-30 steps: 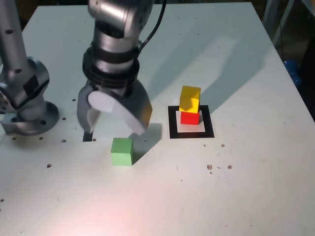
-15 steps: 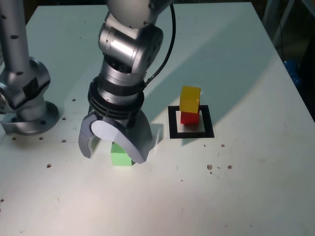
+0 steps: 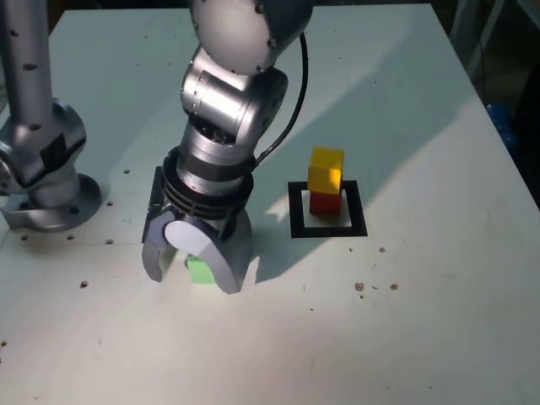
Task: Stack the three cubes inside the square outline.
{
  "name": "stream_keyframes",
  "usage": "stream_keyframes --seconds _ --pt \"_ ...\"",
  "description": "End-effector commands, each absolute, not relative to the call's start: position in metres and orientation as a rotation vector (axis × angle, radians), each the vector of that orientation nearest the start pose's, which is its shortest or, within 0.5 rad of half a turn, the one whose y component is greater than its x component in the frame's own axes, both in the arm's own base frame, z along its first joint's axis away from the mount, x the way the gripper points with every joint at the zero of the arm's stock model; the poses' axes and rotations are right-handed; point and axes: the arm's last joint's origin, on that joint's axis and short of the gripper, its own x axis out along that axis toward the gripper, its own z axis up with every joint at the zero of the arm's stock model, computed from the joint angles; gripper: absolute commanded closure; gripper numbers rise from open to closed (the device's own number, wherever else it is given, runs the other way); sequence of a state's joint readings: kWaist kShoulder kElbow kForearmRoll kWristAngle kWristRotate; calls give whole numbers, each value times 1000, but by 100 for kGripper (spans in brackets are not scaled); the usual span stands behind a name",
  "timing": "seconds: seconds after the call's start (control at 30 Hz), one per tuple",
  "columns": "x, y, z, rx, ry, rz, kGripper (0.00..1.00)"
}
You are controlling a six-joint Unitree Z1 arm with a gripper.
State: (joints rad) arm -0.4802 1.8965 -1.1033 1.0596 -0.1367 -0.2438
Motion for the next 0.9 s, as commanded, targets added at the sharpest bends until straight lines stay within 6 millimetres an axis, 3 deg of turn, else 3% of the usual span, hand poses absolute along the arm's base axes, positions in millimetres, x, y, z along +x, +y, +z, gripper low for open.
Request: stream_keyframes --seconds 0.0,0.47,0.87 --pt "240 -130 204 160 1878 -185 50" --pt "243 -128 206 175 1856 -168 61" --pt "241 -125 221 199 1829 -149 62"
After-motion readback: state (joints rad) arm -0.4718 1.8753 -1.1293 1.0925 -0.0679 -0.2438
